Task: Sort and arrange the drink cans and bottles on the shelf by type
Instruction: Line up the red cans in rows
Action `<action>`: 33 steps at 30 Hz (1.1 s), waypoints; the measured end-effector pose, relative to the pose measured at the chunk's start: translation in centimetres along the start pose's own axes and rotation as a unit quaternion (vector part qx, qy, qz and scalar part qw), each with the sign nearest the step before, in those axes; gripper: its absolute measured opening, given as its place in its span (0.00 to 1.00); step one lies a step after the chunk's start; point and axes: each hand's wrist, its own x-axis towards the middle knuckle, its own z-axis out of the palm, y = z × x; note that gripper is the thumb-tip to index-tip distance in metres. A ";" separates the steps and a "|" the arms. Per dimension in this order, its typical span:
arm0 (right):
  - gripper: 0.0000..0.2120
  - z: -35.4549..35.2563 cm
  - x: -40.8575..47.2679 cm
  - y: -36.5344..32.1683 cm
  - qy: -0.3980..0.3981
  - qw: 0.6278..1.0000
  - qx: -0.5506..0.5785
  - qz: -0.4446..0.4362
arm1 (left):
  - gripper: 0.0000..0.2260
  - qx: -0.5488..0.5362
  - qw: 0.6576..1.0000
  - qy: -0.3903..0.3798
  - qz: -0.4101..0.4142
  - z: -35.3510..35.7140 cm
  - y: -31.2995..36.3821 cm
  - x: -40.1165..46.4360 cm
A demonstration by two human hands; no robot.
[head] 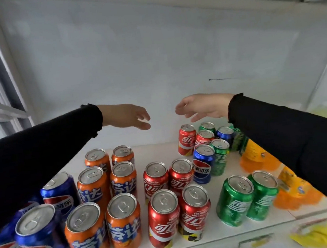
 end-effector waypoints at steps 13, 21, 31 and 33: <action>0.28 -0.1 -0.4 6.9 0.001 0.950 -0.306 0.059 | 0.37 0.078 0.995 -0.068 0.007 5.8 9.5 12.4; 0.20 1.8 1.2 9.0 0.031 0.934 -0.357 0.014 | 0.28 0.087 0.991 -0.106 0.012 7.6 10.3 15.7; 0.19 0.7 0.7 6.9 0.031 0.946 -0.320 -0.042 | 0.22 0.083 0.996 -0.027 0.022 5.5 7.7 12.3; 0.19 -0.1 0.9 5.9 0.028 0.969 -0.235 -0.065 | 0.22 0.087 0.996 -0.019 0.016 4.0 7.0 10.6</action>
